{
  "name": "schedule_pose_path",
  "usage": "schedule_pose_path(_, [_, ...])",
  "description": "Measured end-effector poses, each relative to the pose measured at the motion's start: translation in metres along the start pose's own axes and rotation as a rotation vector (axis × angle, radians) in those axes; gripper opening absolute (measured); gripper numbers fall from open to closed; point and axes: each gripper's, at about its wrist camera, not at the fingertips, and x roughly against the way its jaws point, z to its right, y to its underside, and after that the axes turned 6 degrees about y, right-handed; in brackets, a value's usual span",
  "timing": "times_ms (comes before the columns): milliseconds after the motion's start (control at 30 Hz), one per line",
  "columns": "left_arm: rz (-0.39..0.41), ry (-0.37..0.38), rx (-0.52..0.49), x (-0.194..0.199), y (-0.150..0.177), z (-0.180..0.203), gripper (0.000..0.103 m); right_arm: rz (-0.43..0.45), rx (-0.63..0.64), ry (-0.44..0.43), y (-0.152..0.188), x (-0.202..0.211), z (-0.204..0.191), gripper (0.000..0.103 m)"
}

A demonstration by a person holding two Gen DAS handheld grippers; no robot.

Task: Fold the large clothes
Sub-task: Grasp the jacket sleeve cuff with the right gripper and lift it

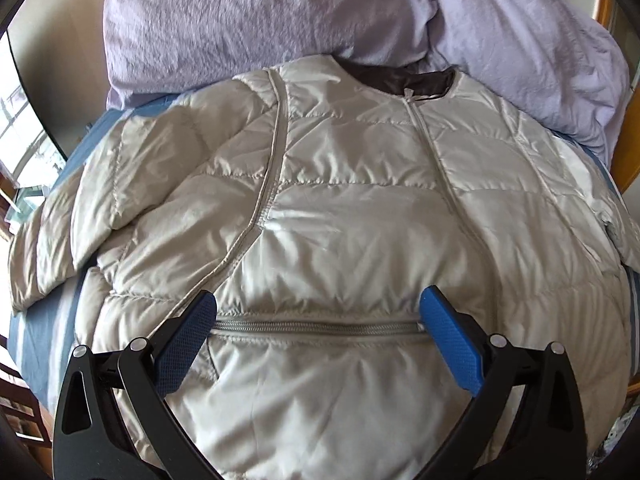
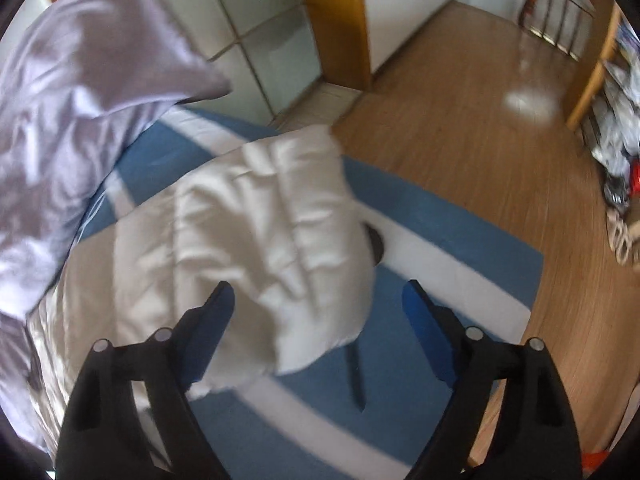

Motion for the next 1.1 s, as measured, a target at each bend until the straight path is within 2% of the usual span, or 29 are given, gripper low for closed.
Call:
schedule_pose_path(167, [0.022,-0.011,-0.005,-0.006,0.000,-0.001,0.102,-0.040,-0.074,-0.047,-0.003,-0.020,0.016,0.064])
schedule_pose_path(233, [0.030,-0.013,-0.008,-0.007,0.000,-0.001,0.102,-0.030,-0.061,-0.066,0.000,-0.020,0.014,0.052])
schedule_pose_path(267, [0.036,-0.014,-0.008,-0.007,0.001,-0.001,0.102,-0.030,-0.048,-0.077,0.000,-0.020,0.011,0.042])
schedule_pose_path(300, [0.040,-0.016,-0.009,-0.007,0.001,-0.001,0.102,-0.035,-0.033,-0.088,0.002,-0.020,0.008,0.039])
schedule_pose_path(367, [0.049,-0.020,-0.012,-0.008,0.003,0.000,0.102,-0.037,-0.021,-0.092,0.003,-0.019,0.000,0.027])
schedule_pose_path(467, [0.059,-0.022,-0.014,-0.009,0.004,0.000,0.102,-0.011,0.015,-0.072,0.003,-0.011,-0.013,0.019])
schedule_pose_path(633, [0.078,-0.008,-0.012,-0.011,0.007,-0.002,0.102,0.091,0.131,-0.085,0.004,0.023,-0.056,0.016])
schedule_pose_path(800, [0.106,-0.012,-0.017,-0.014,0.011,-0.001,0.102,0.160,0.236,-0.238,0.012,0.063,-0.123,0.015])
schedule_pose_path(833, [0.110,-0.012,-0.017,-0.014,0.012,-0.002,0.102,0.171,0.283,-0.291,0.020,0.075,-0.145,0.015])
schedule_pose_path(1000, [0.119,-0.003,-0.011,-0.015,0.013,-0.003,0.102,0.171,0.482,-0.446,0.065,0.104,-0.231,0.015])
schedule_pose_path(1100, [0.121,0.006,-0.005,-0.015,0.013,-0.005,0.102,0.129,0.583,-0.481,0.101,0.106,-0.274,0.015])
